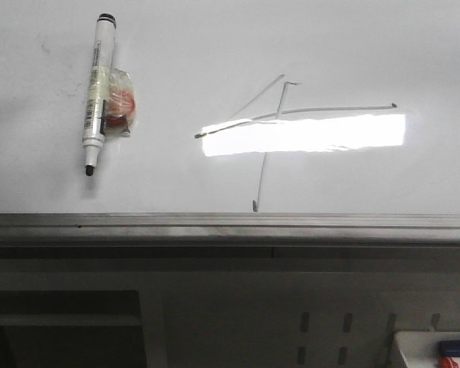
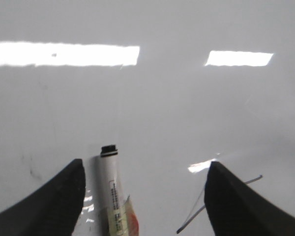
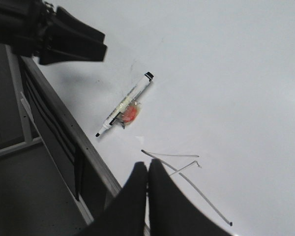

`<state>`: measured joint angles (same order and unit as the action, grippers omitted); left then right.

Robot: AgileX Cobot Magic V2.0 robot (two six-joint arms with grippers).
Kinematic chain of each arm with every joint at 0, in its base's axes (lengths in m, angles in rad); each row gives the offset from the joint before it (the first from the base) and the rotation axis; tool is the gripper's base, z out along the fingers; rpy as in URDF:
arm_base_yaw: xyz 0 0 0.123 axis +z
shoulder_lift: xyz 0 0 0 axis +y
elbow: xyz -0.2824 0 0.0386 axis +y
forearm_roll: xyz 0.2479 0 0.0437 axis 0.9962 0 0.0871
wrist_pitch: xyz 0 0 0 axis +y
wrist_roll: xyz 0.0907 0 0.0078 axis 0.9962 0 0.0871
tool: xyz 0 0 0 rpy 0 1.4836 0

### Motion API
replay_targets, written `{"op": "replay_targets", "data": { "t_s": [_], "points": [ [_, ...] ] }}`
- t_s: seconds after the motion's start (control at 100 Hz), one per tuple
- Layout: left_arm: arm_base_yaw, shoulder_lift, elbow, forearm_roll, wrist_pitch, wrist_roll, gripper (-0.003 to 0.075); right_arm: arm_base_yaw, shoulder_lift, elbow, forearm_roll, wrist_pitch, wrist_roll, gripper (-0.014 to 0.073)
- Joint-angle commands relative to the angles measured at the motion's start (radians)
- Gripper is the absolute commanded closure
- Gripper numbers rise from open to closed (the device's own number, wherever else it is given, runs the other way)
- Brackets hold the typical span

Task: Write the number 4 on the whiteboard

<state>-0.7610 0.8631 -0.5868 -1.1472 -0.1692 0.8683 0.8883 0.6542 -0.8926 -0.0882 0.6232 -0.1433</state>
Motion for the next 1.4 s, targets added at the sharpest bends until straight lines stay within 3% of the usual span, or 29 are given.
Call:
{"op": "replay_targets", "data": {
  "t_s": [0.0,0.07,0.25,0.4,1.19,1.33,1.39],
  "points": [
    [0.001,-0.106,-0.017,0.010,0.047,0.111,0.0311,-0.005,-0.032,0.044,-0.041,-0.147,0.003,0.0638],
    [0.001,-0.174,0.002,0.010,0.101,0.163,0.0398,-0.005,-0.072,0.126,-0.054,-0.237,0.006,0.0638],
    [0.001,-0.298,0.086,0.010,0.143,0.163,0.0739,-0.025,-0.173,0.344,-0.072,-0.454,0.006,0.0637],
    [0.001,-0.340,0.130,0.006,0.182,0.163,0.0741,-0.040,-0.228,0.425,-0.072,-0.494,0.006,0.0638],
    [0.003,-0.365,0.183,0.011,0.202,0.163,0.0741,-0.040,-0.241,0.426,-0.072,-0.485,0.006,0.0638],
    [0.068,-0.472,0.214,0.211,0.199,0.150,0.0741,-0.040,-0.241,0.426,-0.072,-0.485,0.006,0.0638],
    [0.135,-0.535,0.246,0.326,0.186,0.051,0.0741,-0.040,-0.241,0.426,-0.072,-0.485,0.006,0.0638]
  ]
}}
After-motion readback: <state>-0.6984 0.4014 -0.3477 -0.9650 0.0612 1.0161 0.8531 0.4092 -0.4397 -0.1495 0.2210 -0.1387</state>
